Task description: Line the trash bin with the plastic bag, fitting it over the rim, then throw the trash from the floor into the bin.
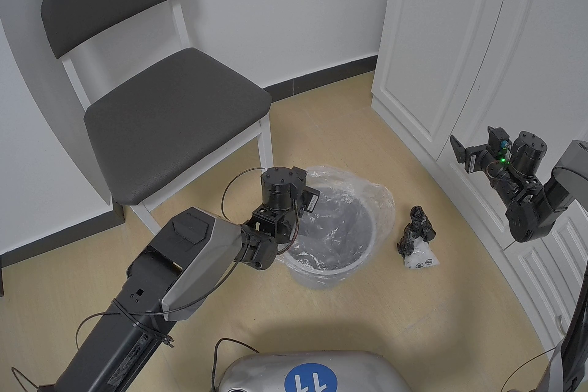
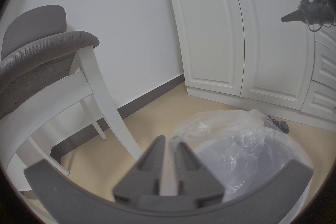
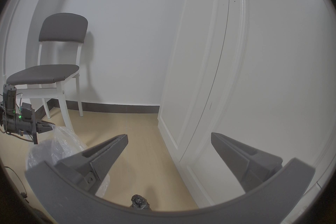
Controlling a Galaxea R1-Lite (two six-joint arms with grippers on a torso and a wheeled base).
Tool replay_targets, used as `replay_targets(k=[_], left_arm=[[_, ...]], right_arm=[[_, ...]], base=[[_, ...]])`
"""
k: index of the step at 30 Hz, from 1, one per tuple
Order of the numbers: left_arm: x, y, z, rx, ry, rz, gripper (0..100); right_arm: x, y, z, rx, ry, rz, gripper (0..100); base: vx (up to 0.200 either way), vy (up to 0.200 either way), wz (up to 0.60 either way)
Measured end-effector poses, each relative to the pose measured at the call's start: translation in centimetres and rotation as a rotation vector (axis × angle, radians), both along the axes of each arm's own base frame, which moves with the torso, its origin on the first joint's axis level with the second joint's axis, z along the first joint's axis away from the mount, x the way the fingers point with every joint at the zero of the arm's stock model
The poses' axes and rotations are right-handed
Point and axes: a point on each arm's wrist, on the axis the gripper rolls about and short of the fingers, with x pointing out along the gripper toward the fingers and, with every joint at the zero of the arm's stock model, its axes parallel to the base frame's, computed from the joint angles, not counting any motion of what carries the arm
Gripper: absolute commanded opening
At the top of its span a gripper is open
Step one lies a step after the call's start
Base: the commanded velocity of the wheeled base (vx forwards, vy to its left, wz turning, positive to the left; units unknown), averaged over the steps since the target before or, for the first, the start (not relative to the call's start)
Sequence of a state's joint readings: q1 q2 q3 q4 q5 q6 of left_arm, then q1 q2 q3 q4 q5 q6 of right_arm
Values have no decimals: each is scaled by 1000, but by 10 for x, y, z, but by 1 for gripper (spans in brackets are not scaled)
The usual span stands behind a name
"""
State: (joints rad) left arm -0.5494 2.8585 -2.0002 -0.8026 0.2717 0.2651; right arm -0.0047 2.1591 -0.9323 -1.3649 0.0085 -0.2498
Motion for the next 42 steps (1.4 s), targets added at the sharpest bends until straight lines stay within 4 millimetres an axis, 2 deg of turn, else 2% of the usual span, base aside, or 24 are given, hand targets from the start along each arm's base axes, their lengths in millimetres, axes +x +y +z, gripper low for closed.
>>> replay_targets(k=[19,24,29,36,42], left_arm=[[-1,4,-6,-26,-72,35,100],[-13,11,-18,19,6,17,100],[-38,24,-30,70,130,-39,100],[-64,44,-12,59,234,-69,100],[-60,70,3,39,240,-19,100]], right_arm=[[1,0,-3,-1,3,1,100],[0,0,-4,-1,5,1,100],[0,0,-5,-2,9,1,100],[0,0,-6,-2,14,2,100],[1,0,-9,-2,21,2,100]], base=[[0,0,0],[0,0,0],[0,0,0],[0,0,0],[0,0,0]])
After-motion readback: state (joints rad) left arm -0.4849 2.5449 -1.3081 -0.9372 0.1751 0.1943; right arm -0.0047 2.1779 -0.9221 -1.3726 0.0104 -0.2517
